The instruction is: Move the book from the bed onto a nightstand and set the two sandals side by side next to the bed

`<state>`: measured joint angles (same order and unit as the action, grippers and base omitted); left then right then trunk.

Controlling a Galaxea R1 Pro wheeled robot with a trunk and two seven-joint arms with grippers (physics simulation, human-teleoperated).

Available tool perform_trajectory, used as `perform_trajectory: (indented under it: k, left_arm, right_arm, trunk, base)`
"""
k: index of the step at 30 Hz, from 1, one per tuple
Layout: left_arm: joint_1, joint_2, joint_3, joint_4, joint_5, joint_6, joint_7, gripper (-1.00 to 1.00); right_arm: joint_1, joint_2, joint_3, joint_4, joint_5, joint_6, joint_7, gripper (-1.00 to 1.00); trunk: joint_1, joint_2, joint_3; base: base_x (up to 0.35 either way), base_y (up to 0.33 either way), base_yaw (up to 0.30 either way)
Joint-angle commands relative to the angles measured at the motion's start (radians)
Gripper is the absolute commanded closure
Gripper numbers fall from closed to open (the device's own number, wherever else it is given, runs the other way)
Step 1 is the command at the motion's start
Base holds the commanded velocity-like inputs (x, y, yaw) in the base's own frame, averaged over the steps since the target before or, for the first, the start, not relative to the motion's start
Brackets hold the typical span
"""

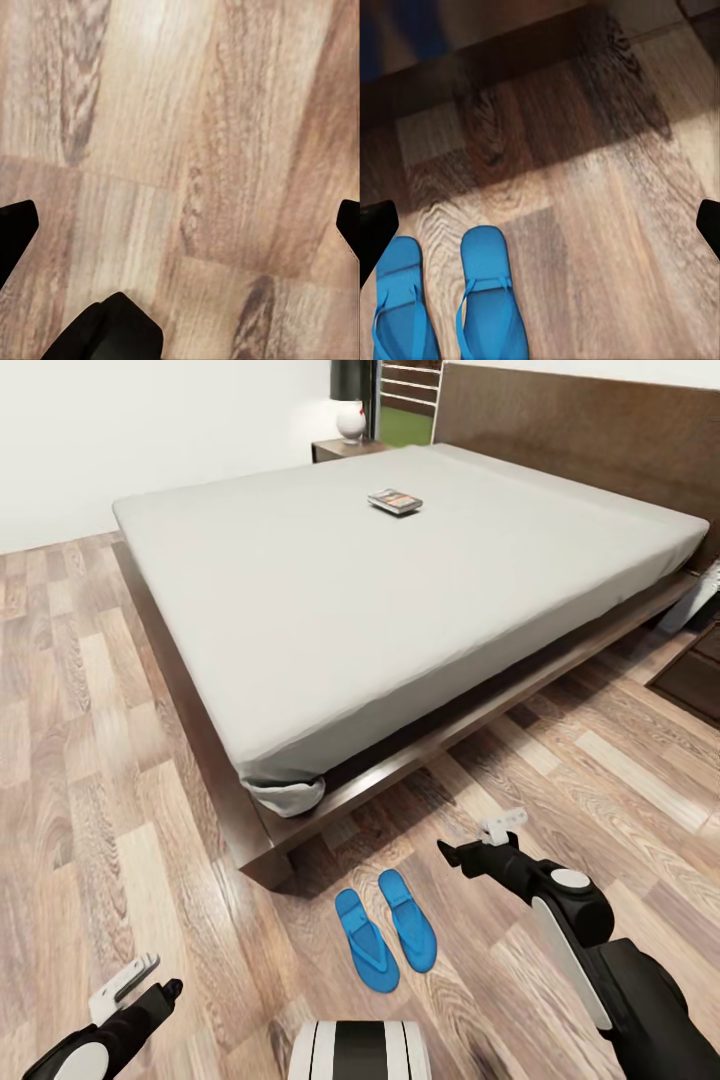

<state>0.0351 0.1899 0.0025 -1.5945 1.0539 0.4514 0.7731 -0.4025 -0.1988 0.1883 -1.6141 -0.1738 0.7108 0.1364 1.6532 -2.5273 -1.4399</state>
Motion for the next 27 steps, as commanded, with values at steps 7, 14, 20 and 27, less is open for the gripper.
perform_trajectory:
  k: [7, 14, 20, 27]
  left_arm:
    - [0.0, 0.0, -0.002, -0.002, 0.006, 0.0, 0.004, -1.0]
    - [0.0, 0.001, -0.01, -0.009, 0.006, -0.002, 0.006, -1.0]
    - [0.001, 0.007, -0.005, -0.012, 0.006, -0.003, 0.006, -1.0]
    - [-0.045, 0.001, -0.048, -0.005, 0.005, 0.025, 0.01, -1.0]
  right_arm:
    - [-0.006, 0.001, -0.002, -0.001, -0.004, 0.008, -0.003, -1.0]
    - [-0.007, 0.002, -0.003, -0.001, -0.004, 0.01, -0.003, -1.0]
    - [-0.007, 0.003, -0.003, -0.001, -0.004, 0.011, -0.003, -1.0]
    - [-0.01, -0.002, -0.003, -0.001, -0.004, 0.048, -0.003, -1.0]
  trunk:
    - [-0.003, 0.001, 0.027]
    - [-0.006, 0.003, 0.054]
    - [-0.009, 0.004, 0.077]
    - [-0.012, 0.006, 0.104]
  base:
    - [0.0, 0.0, -0.195]
    - [0.0, 0.0, -0.256]
    - [0.0, 0.0, -0.265]
    - [0.0, 0.0, -0.267]
